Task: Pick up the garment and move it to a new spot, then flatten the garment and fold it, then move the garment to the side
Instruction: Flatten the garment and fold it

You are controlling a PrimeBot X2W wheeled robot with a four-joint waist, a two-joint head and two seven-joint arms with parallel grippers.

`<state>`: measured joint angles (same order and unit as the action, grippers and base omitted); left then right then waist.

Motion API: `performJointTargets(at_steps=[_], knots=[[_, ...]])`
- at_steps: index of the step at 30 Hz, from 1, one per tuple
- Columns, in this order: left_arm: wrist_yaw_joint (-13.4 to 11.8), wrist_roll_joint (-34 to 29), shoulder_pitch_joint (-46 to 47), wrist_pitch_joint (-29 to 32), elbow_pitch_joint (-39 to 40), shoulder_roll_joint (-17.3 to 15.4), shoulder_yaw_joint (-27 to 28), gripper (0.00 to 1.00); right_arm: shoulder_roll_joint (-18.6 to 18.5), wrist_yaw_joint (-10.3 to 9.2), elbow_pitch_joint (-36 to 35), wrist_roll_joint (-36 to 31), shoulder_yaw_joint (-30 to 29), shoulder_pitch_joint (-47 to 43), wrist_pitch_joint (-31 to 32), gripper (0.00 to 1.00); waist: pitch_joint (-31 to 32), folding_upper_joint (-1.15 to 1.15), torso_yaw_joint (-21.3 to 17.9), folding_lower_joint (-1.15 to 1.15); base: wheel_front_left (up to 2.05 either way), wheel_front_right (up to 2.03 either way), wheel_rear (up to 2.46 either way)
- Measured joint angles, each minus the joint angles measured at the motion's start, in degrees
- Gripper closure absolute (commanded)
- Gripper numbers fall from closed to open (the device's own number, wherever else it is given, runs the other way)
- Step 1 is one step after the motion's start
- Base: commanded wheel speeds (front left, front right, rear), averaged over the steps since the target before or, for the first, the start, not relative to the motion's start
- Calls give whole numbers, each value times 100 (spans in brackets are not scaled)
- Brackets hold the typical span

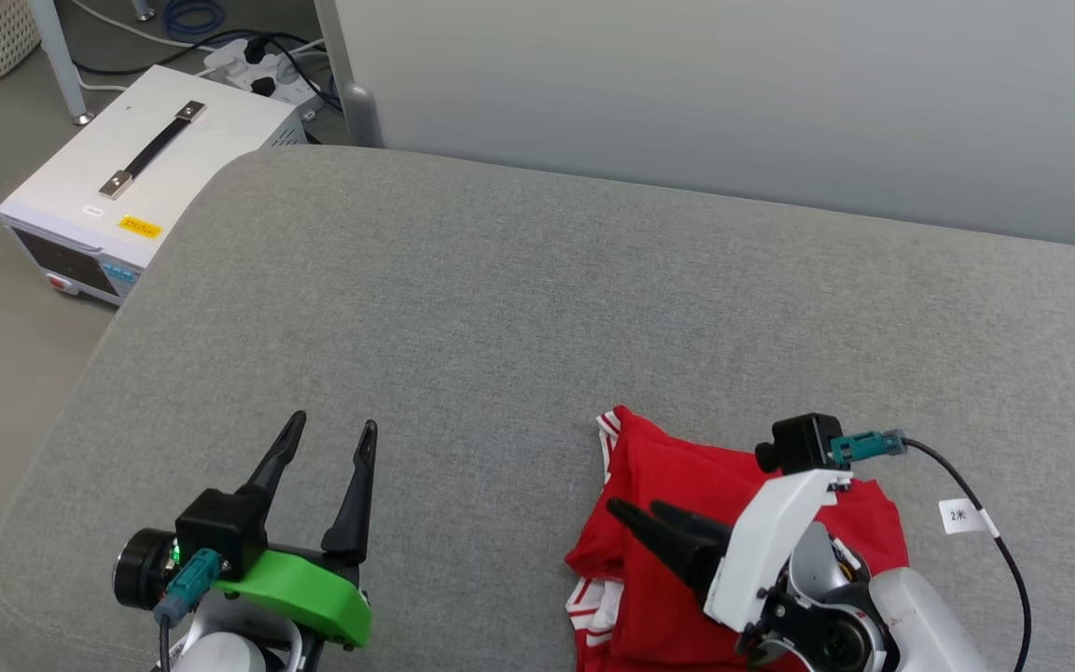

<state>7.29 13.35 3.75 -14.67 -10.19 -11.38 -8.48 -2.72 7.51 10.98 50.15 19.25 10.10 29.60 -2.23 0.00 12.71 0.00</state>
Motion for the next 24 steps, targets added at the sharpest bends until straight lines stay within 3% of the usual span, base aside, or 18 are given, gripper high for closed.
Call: performJointTargets(at_steps=[5, 8, 13, 18, 24], knots=[[2, 0, 0, 1, 46, 10, -18, 0, 1, 0, -144, -561, -181, 186, -110, 0, 46, 0, -77, 0, 0, 0, 0], [2, 31, 1, 0, 171, 53, -12, 0, -88, 0, -424, -1421, -327, 326, -177, 0, 63, 0, -146, 0, 0, 0, 0], [2, 78, 1, 0, 324, 105, 8, 0, -782, 1, -876, -2237, -465, 456, -641, 0, 74, 0, -275, 0, 0, 0, 0], [2, 113, 0, 0, 444, 174, 41, 0, -1627, 1, -1117, -2889, -694, 471, -1512, 0, 71, 0, -432, 0, 0, 0, 0], [2, 135, -2, 0, 579, 242, 37, 0, -1914, 1, -1244, -3161, -1268, 193, -2403, 0, 45, 0, -603, 0, 0, 0, 0]])
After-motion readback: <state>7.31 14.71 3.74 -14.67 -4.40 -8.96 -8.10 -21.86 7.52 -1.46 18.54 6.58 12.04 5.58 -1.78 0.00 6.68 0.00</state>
